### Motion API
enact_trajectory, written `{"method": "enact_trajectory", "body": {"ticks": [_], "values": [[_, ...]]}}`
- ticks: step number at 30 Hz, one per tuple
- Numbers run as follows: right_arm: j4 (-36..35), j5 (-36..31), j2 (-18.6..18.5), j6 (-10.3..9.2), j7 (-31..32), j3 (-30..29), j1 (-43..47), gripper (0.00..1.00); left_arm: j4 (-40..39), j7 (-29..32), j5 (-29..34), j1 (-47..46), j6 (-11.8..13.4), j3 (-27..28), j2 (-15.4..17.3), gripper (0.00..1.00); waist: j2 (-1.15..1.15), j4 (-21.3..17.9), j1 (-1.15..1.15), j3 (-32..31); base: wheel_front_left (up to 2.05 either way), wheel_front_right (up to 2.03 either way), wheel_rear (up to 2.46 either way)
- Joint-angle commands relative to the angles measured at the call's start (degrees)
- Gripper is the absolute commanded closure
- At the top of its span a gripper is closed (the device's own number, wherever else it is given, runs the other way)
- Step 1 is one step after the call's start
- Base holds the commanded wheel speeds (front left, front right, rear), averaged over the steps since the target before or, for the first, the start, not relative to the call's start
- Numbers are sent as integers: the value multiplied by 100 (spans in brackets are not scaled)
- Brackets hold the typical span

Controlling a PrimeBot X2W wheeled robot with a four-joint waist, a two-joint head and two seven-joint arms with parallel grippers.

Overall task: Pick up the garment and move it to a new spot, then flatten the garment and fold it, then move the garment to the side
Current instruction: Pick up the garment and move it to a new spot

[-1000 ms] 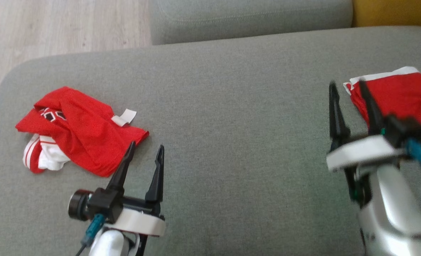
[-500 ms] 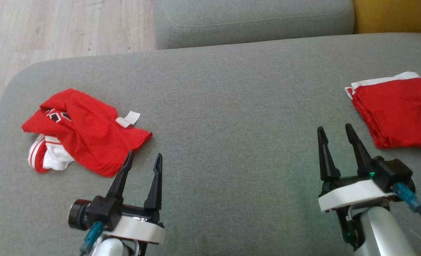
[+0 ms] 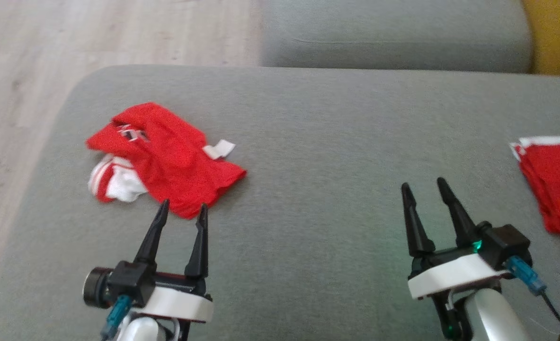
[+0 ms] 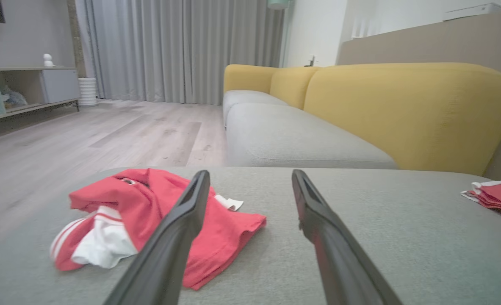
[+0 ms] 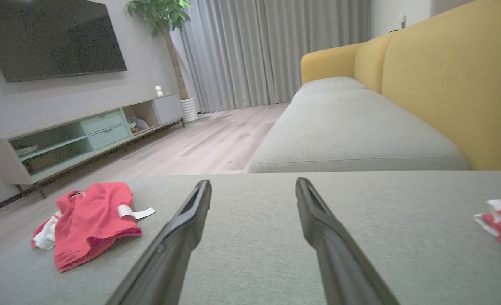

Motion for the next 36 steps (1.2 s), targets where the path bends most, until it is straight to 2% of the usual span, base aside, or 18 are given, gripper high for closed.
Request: {"method": "enact_trajectory", "body": {"ticks": [1, 8, 15, 24, 30, 36], "values": [[-160, 60, -11, -4, -62, 204, -108, 0, -184, -37, 24, -54, 17, 263, 6, 0, 0, 390, 0, -145, 0, 0, 0], [-62, 219, -11, -4, -62, 472, -17, 0, -168, -37, 43, 118, 0, 319, 6, 0, 0, 1023, 0, -315, 0, 0, 0], [-69, 313, -11, -4, -62, 622, -2, 0, -191, -37, 84, 186, -61, 364, 6, 0, 0, 1329, 0, -280, 0, 0, 0], [-97, 201, -11, -4, -62, 616, -161, 0, 14, -37, 174, -98, -181, 295, 36, 0, 0, 1068, 0, 145, 0, 0, 0], [-184, 13, -11, -4, -62, 513, -375, 0, 754, 126, 374, -1262, -386, -180, 207, 0, 0, 767, 0, 749, 0, 0, 0], [-245, -125, -11, -4, -60, 468, -624, 0, 1880, 858, 241, -2504, -464, -542, 332, 0, 0, 435, 0, 1306, 0, 0, 0]]}}
